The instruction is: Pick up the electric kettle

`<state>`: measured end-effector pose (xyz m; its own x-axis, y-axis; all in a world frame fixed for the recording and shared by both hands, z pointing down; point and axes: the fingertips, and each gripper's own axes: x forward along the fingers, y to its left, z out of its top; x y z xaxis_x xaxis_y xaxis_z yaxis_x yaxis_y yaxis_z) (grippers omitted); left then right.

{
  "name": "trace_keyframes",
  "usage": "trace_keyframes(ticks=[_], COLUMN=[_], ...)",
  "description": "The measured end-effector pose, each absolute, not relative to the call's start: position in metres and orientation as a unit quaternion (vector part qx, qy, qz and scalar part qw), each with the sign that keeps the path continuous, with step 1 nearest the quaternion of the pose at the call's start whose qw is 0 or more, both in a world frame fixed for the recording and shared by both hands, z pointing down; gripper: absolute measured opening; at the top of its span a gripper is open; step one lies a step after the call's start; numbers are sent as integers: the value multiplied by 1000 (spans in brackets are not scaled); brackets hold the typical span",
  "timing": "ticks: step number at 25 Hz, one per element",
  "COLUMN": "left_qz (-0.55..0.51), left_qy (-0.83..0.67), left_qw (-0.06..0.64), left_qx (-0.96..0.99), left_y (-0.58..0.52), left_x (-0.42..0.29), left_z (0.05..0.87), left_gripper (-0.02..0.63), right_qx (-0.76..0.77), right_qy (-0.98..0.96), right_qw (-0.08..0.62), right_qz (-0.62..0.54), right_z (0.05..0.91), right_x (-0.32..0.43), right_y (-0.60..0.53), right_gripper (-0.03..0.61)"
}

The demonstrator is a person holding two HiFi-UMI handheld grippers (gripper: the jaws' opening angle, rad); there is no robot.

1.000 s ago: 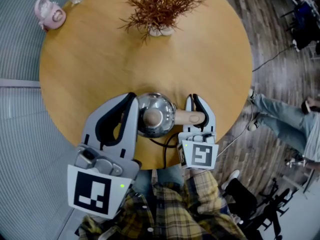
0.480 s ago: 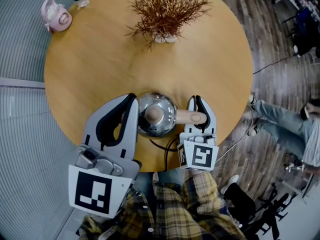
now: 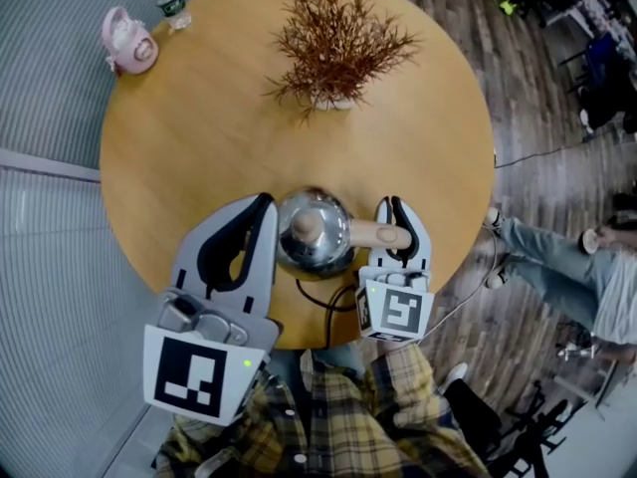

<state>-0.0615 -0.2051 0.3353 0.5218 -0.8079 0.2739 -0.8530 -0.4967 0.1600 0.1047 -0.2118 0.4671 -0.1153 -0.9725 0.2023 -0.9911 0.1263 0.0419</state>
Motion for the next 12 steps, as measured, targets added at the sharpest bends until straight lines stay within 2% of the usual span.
trace_keyframes(ticks=[8,12], left_qz=[68,55], left_qy=[-498,-503], left_qw=[126,118], left_qx=[855,855], left_y=[-205,-203], left_x=[-74,-76], left_z=[307,286], left_gripper=[2,3], right_qx=[657,647], right_qy=[-748,-754], right_qw=[83,101], right_qz=[52,43], right_z=[436,409], right_x=[106,106], right_y=[-217,-217], right_gripper=[55,55])
